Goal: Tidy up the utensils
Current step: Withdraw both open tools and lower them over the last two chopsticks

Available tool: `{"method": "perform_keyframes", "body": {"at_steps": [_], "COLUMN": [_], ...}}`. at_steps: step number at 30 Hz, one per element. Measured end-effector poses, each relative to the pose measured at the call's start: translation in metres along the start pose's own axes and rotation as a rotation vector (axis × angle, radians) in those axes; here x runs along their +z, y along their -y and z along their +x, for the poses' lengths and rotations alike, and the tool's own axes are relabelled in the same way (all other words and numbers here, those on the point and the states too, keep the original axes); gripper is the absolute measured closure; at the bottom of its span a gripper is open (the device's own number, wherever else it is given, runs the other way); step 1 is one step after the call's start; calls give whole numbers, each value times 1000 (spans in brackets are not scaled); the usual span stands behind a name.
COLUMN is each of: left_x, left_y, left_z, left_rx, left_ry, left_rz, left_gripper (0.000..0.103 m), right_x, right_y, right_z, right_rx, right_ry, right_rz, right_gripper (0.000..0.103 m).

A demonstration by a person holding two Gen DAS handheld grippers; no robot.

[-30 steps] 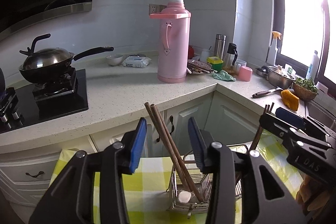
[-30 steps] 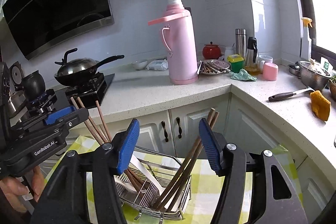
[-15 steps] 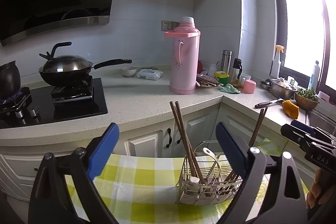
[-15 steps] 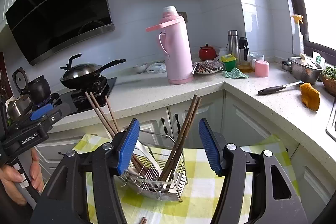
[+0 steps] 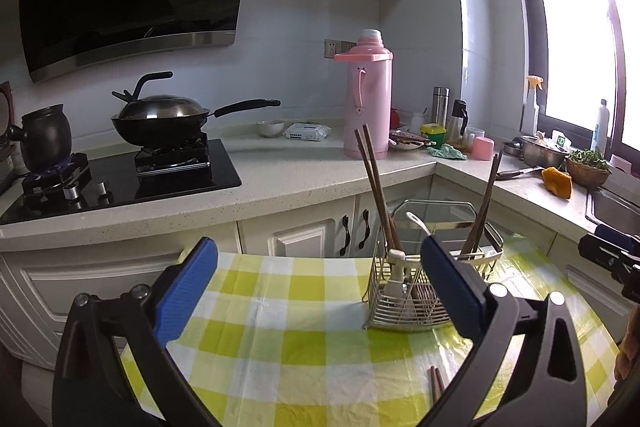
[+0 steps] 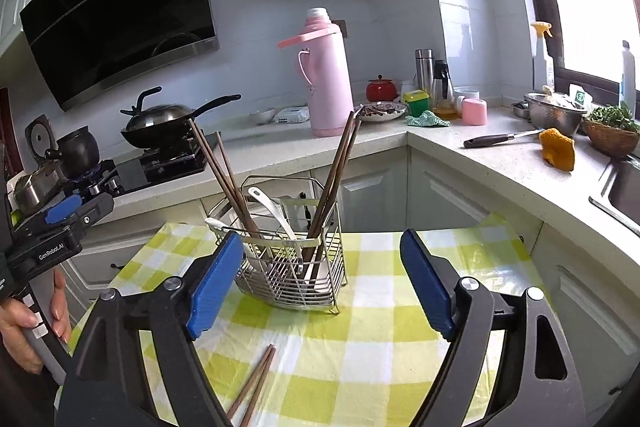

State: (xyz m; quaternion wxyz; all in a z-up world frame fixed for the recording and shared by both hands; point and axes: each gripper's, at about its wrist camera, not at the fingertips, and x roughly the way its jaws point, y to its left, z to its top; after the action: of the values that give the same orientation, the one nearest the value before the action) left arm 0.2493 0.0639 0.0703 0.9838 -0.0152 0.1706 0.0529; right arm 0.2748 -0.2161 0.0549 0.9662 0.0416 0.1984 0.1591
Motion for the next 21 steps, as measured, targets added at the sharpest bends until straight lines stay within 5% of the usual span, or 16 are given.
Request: {"method": "perform_keyframes", "body": {"at_steps": [9,21], "left_x": [-53,-137], "left_y": [-9,-4], "left_z": [-21,-10], "left_rx": [-41,-9], "left_ry": [-65,-246], "left_rz": [-88,-30], "left_gripper": [5,5], "right_x": [-39,-120], "right_y": [-14,-19], "right_z": [-21,13], "right_rx": [-32,-68], "right_ry": [-21,-237], "right_rz": [-17,20], "right_gripper": [20,21]}}
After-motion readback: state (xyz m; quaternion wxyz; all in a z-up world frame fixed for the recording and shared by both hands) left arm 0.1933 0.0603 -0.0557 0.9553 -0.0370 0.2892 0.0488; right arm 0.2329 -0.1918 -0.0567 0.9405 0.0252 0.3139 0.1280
